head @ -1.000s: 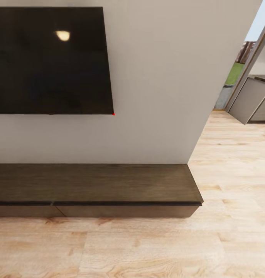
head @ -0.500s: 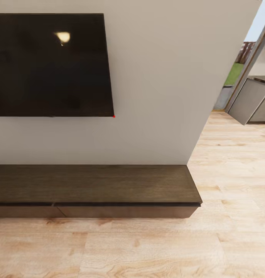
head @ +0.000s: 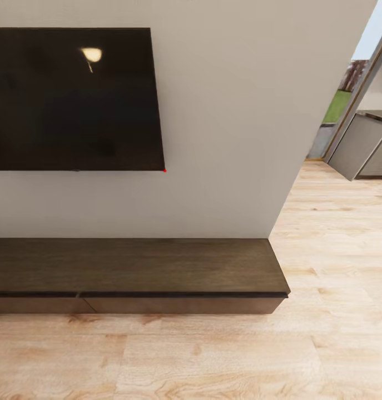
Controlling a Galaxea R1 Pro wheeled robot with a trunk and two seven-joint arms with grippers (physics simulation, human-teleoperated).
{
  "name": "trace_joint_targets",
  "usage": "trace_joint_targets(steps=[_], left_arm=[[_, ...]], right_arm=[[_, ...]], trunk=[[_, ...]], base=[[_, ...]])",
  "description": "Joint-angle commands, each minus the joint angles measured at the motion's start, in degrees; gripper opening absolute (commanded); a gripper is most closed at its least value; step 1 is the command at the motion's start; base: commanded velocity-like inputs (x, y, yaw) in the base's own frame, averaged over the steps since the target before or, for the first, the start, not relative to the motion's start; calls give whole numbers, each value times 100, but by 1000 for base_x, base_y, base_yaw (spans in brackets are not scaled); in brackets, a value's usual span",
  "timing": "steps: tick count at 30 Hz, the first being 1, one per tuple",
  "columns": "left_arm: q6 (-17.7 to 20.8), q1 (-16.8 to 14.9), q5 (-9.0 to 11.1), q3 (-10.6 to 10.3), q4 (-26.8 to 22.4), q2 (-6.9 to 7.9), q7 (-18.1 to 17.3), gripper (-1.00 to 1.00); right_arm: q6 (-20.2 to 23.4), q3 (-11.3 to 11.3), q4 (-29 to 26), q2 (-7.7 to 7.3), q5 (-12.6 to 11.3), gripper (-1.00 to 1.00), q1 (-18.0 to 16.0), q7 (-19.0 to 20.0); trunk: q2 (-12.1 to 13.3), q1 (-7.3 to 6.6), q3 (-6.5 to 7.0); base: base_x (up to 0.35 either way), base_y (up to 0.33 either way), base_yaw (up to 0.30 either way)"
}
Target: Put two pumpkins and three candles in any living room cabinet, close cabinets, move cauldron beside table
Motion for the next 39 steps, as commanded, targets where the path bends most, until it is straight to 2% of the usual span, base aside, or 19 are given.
trace_joint_targets(steps=[1,4,8,20,32,39], left_arm=[[-7,17,53,-49,-4,-1,21,100],[-7,29,53,-49,-4,-3,19,100],[-137,-14,88,-42,-131,107,-111,100],[51,-37,136,-10,-453,121,-12,100],[54,-36,132,-14,-460,116,-23,100],[55,-36,132,-9,-460,116,-23,100]], right_arm=[[-11,51,25,4,-59,100,-5,19],[13,55,25,10,-58,100,-3,20],[-9,51,-53,14,-41,100,24,17],[101,48,-54,4,-34,100,-18,32],[95,57,-54,4,-7,100,-19,20],[86,57,-54,4,-7,100,-20,20]], trunk=[[38,-22,14],[158,-88,68],[157,-87,67],[157,-87,67],[157,-87,67],[157,-87,67]], base=[[0,0,0],[0,0,0],[0,0,0],[0,0,0],[0,0,3],[-50,0,174]])
